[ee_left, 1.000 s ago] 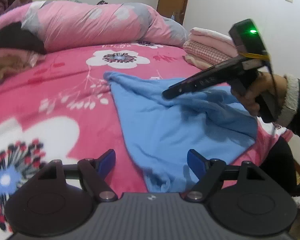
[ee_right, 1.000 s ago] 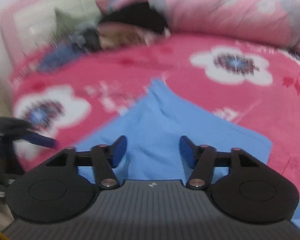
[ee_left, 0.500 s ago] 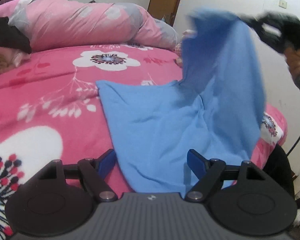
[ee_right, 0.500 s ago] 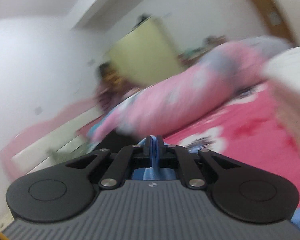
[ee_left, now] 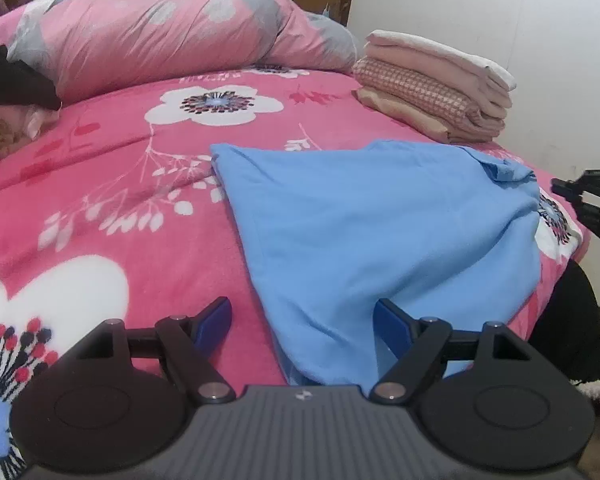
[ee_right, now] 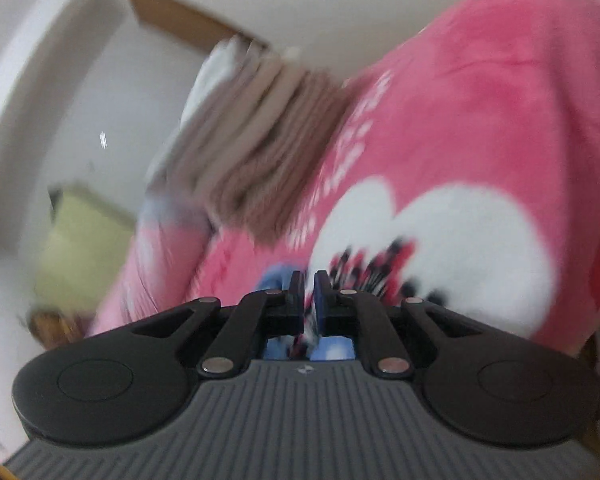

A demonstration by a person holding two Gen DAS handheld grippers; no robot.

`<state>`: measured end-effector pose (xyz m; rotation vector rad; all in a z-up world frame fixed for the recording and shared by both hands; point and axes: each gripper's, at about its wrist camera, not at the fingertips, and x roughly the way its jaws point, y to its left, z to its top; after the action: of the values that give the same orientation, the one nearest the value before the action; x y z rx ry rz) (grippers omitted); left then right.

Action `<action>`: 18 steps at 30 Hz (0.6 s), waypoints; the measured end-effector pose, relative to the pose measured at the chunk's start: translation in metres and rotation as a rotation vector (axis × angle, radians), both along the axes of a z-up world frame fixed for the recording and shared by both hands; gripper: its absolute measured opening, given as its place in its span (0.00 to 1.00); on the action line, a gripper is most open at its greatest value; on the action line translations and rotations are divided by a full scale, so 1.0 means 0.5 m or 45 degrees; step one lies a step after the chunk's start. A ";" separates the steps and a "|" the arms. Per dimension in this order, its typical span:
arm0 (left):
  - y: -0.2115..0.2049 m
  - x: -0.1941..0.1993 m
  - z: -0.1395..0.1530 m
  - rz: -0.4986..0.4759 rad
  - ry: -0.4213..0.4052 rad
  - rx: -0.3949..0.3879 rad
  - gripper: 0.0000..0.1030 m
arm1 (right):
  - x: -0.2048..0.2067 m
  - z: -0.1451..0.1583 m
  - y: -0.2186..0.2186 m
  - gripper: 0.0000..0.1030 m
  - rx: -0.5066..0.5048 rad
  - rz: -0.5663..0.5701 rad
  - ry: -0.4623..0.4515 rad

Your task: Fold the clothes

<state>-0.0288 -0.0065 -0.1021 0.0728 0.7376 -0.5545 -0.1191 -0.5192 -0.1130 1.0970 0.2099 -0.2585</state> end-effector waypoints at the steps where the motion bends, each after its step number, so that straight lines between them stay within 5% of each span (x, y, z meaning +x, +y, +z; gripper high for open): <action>1: 0.001 0.004 0.002 0.009 0.017 -0.014 0.77 | -0.007 0.002 -0.010 0.06 -0.006 -0.014 -0.011; 4: 0.006 0.020 0.007 0.041 0.086 -0.081 0.77 | -0.003 0.015 -0.020 0.10 -0.019 0.052 -0.034; 6: 0.010 0.028 0.009 0.057 0.149 -0.127 0.77 | 0.018 0.023 -0.014 0.31 -0.028 0.163 -0.011; 7: 0.013 0.029 0.012 0.061 0.181 -0.141 0.77 | 0.032 0.026 -0.007 0.51 -0.030 0.227 0.018; 8: 0.019 0.028 0.016 0.060 0.211 -0.155 0.76 | 0.044 0.031 0.006 0.55 -0.030 0.295 0.053; 14: 0.067 -0.005 0.019 0.064 0.386 -0.312 0.76 | 0.085 0.043 0.069 0.61 -0.025 0.565 0.176; 17: 0.043 -0.006 0.012 0.074 0.346 -0.287 0.73 | 0.115 0.035 0.074 0.61 0.007 0.599 0.165; 18: 0.033 -0.006 0.012 0.069 0.320 -0.286 0.63 | 0.126 0.033 0.075 0.61 0.017 0.600 0.163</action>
<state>-0.0315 0.0098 -0.0962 -0.2284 0.9137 -0.5975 -0.0562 -0.4818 -0.0965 1.0133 0.5750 0.0960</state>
